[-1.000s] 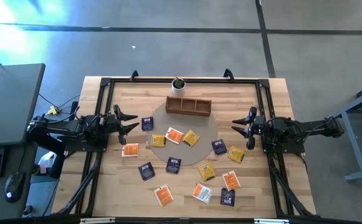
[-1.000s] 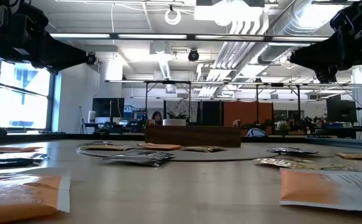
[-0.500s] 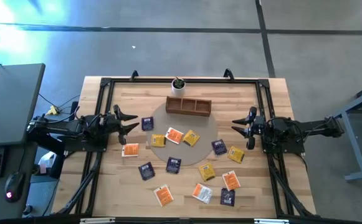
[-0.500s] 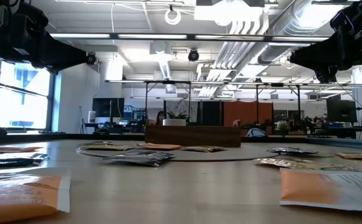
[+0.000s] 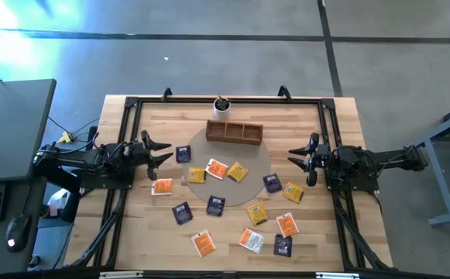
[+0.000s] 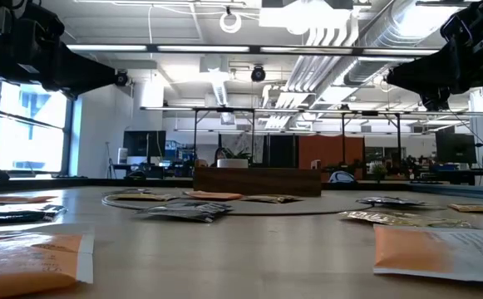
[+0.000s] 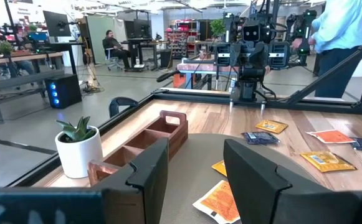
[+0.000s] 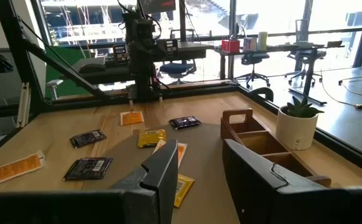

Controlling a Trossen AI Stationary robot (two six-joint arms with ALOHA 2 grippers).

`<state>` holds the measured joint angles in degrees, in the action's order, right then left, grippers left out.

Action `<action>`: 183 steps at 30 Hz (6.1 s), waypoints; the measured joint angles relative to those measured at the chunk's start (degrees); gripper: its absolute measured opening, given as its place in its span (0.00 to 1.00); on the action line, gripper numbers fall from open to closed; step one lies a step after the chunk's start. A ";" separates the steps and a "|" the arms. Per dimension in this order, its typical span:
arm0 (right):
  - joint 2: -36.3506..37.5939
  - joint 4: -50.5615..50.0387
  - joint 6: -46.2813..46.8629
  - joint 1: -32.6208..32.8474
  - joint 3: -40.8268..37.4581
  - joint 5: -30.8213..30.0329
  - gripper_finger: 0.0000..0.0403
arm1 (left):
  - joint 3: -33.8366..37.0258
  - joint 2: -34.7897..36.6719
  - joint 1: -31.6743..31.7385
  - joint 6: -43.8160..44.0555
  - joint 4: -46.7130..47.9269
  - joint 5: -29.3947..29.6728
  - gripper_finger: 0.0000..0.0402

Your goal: Pick & Place Tea

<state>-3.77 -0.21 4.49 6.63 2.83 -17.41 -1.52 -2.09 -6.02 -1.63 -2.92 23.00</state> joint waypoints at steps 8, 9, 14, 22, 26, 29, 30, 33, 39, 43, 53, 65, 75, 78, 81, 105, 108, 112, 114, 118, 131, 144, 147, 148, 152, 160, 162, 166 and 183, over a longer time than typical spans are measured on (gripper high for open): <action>0.00 0.00 -0.02 0.00 0.00 0.00 0.31 | 0.00 0.02 0.00 0.00 -0.28 0.00 0.38; 0.00 0.00 0.00 0.00 0.00 0.00 0.31 | 0.00 0.00 0.00 0.00 -0.66 0.02 0.38; 0.00 0.00 0.00 0.00 0.00 0.00 0.31 | 0.00 0.00 0.02 -0.04 -3.96 0.07 0.38; -0.01 0.00 0.00 0.00 0.00 0.00 0.31 | 0.00 0.00 0.00 0.83 -2.68 0.11 0.38; -0.02 0.00 0.00 0.00 0.00 -0.02 0.31 | 0.00 0.00 0.01 3.25 -2.59 -2.89 0.38; -0.02 0.02 -3.84 0.00 0.00 -0.70 0.31 | 0.00 0.00 0.00 3.42 -3.21 -7.71 0.38; -0.01 0.02 -6.72 0.00 0.01 -1.51 0.31 | 0.00 0.00 0.00 3.43 -3.03 -8.87 0.38; 0.00 0.00 -15.07 0.00 0.00 -3.31 0.31 | 0.00 0.00 0.00 3.47 -2.96 -10.49 0.38; -0.01 0.13 -18.26 -0.01 0.00 -4.12 0.31 | 0.00 0.00 0.00 3.58 -4.02 -9.68 0.38; -0.02 0.50 -9.94 -0.02 0.00 -2.48 0.31 | 0.00 -0.02 0.00 4.08 -6.19 -9.37 0.38; 0.02 5.37 -1.05 0.00 0.00 -1.04 0.31 | 0.00 -0.02 0.00 6.45 -10.48 -9.92 0.38; -4.99 19.37 -4.28 -0.02 0.00 1.10 0.31 | 0.00 -0.02 0.02 15.56 -6.97 -7.92 0.38; -33.38 28.74 -4.58 2.94 9.68 7.69 0.31 | 0.00 -0.04 0.00 20.35 -6.39 -3.72 0.38; -42.79 23.11 -4.80 3.98 14.02 6.79 0.31 | 0.00 -0.22 0.00 21.29 -7.89 -7.15 0.38; -49.70 15.06 -3.17 5.03 18.70 6.76 0.31 | 0.00 -2.27 0.00 18.57 -11.30 -7.76 0.38; -79.34 -5.13 7.04 22.17 27.34 -5.06 0.31 | -24.69 -48.00 0.02 14.96 -14.06 -1.14 0.38; -81.48 -4.84 6.89 21.13 27.34 -6.79 0.31 | -27.65 -49.71 0.02 17.16 -14.32 -2.82 0.38; -82.90 -5.10 6.88 19.44 27.39 -6.54 0.31 | -29.38 -50.45 -0.02 16.94 -14.22 -6.39 0.38; -83.76 -5.02 6.94 18.77 27.53 -6.75 0.31 | -29.47 -50.42 -0.02 16.95 -14.19 -7.69 0.38; -84.80 -4.92 6.74 18.03 27.56 -8.88 0.31 | -29.49 -50.42 -0.02 17.27 -13.94 -9.06 0.38; -84.91 -7.68 7.43 15.92 27.52 -9.32 0.21 | -29.49 -50.42 0.00 17.92 -13.60 -10.48 0.38; -84.34 -5.60 10.38 14.62 28.18 -7.33 0.01 | -29.49 -50.42 0.00 18.45 -13.60 -10.64 0.38; -83.02 -5.76 9.77 14.55 30.27 -6.78 0.01 | -29.49 -50.42 0.00 18.45 -13.61 -10.64 0.38; -82.42 -5.45 9.12 14.54 31.16 -7.40 0.01 | -29.49 -50.42 0.00 18.45 -13.60 -10.64 0.38; -82.15 -5.24 5.32 14.58 34.06 -9.05 0.01 | -29.49 -50.42 0.00 18.45 -13.60 -10.64 0.38; -82.12 -3.30 1.96 14.13 36.50 -9.84 0.00 | -29.49 -50.42 0.00 18.67 -13.53 -12.02 0.38; -82.12 -2.75 1.90 13.53 36.57 -10.61 0.00 | -29.49 -50.42 0.00 18.66 -13.53 -12.02 0.38; -82.23 -2.95 1.46 12.28 36.57 -11.17 0.00 | -29.49 -50.42 0.00 18.64 -13.48 -12.02 0.38; -82.25 -1.66 -1.11 8.68 36.57 -7.05 0.00 | -29.51 -58.55 0.02 14.83 -8.58 -5.57 0.38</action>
<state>-86.02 -1.87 3.38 15.31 39.40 -24.46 -31.03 -60.64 -6.00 13.20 -11.50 17.44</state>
